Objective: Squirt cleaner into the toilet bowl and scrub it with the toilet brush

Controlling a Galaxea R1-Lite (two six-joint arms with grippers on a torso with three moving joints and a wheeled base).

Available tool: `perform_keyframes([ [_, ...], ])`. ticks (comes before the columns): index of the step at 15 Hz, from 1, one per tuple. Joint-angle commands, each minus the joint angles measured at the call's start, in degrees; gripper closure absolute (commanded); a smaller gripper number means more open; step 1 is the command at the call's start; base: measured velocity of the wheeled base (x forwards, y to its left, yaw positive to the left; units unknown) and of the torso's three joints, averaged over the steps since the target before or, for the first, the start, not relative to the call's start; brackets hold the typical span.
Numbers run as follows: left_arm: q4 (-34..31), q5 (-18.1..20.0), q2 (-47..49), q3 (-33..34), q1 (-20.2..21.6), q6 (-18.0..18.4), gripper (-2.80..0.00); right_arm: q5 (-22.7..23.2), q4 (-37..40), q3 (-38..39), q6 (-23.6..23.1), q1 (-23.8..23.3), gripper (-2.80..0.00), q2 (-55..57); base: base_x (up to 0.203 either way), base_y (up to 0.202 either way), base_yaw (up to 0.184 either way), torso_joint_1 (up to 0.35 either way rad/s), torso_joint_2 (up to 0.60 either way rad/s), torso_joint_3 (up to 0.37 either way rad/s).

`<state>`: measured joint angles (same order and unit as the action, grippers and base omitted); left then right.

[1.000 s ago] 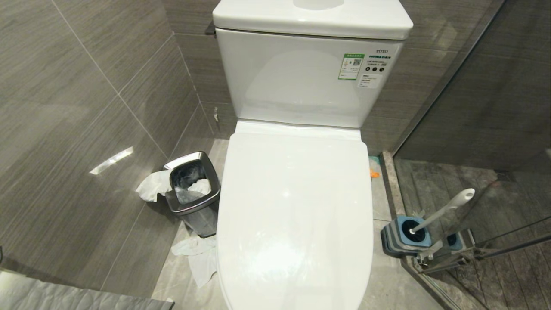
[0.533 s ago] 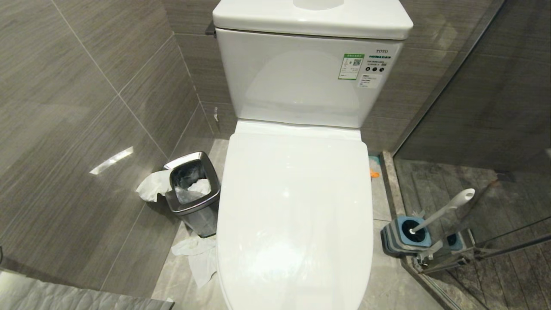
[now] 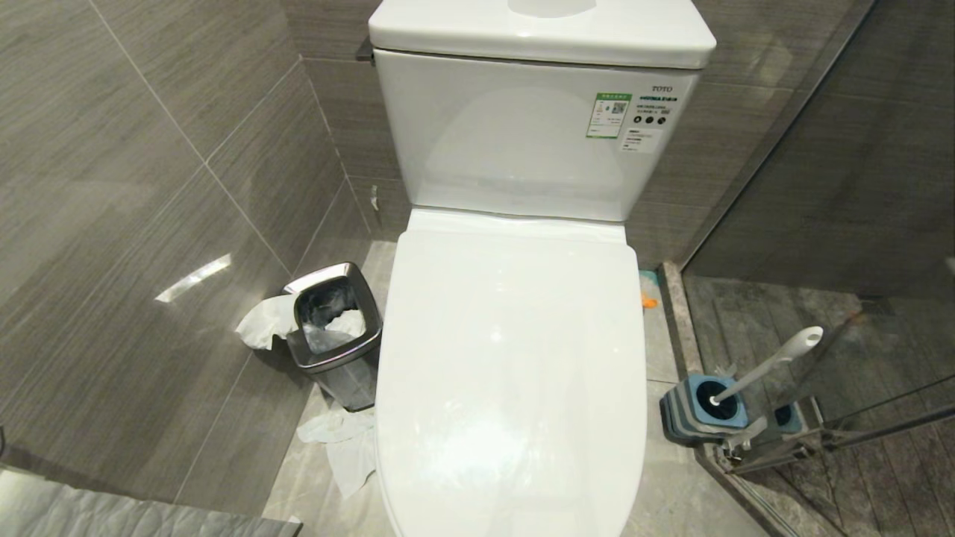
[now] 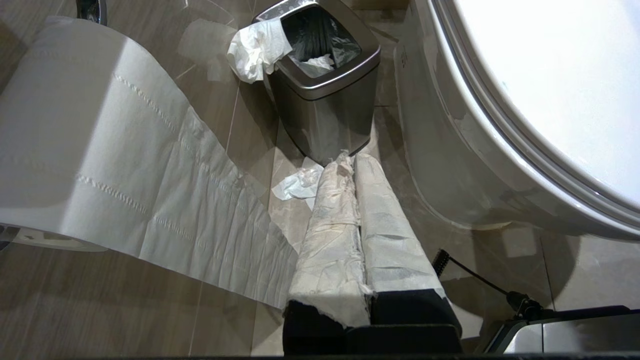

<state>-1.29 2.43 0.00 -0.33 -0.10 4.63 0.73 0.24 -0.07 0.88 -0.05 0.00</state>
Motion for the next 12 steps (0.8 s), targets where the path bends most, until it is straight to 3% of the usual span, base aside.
perform_keyframes([
  [1,-0.03,0.04,0.09,-0.02,0.01,0.03,0.00,0.06,0.02,-0.01,0.00,-0.01,0.00,0.04,0.000,0.000,0.000,0.000,0.00,0.000],
  [12,-0.03,0.04,0.09,-0.02,0.01,0.03,0.00,0.06,0.02,-0.01,0.00,-0.04,0.00,0.09,0.000,0.000,0.000,0.000,0.00,0.000],
])
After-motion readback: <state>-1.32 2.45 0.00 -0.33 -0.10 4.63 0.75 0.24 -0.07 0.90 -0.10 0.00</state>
